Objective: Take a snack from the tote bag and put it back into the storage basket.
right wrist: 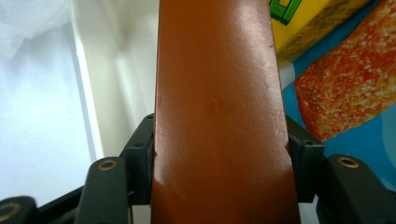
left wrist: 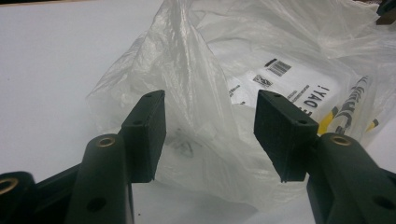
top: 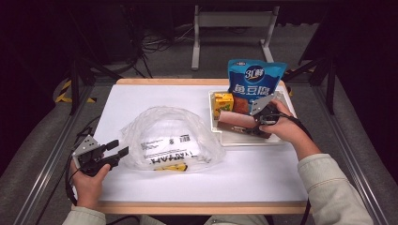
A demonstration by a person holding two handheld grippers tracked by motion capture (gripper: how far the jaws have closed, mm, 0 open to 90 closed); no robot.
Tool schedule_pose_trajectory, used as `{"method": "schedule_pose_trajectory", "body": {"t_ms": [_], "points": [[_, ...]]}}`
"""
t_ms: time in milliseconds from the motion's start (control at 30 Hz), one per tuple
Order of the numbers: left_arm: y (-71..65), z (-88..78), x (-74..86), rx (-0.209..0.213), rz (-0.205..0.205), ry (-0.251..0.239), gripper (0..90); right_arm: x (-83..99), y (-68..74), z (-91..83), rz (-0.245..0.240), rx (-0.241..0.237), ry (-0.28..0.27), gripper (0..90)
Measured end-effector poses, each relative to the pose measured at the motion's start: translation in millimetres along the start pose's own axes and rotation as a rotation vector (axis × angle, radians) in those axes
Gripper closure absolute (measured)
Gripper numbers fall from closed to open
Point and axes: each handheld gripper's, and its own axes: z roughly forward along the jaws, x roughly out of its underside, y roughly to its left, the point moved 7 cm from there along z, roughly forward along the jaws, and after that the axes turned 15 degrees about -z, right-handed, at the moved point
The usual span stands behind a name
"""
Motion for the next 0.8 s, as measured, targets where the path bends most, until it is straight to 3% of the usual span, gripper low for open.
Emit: {"method": "schedule_pose_trajectory", "body": {"t_ms": [567,800], "points": [[0.1,-0.1,0.1,-0.001,0.0,0.0,44.2,6.6,3.5,12.1,-0.007,-0.015,0.039,41.6],[-0.1,0.2,0.0,0.0,0.0,0.001,44.2,4.4,2.8,8.0,0.014,0.006,0.027,33.8]]}}
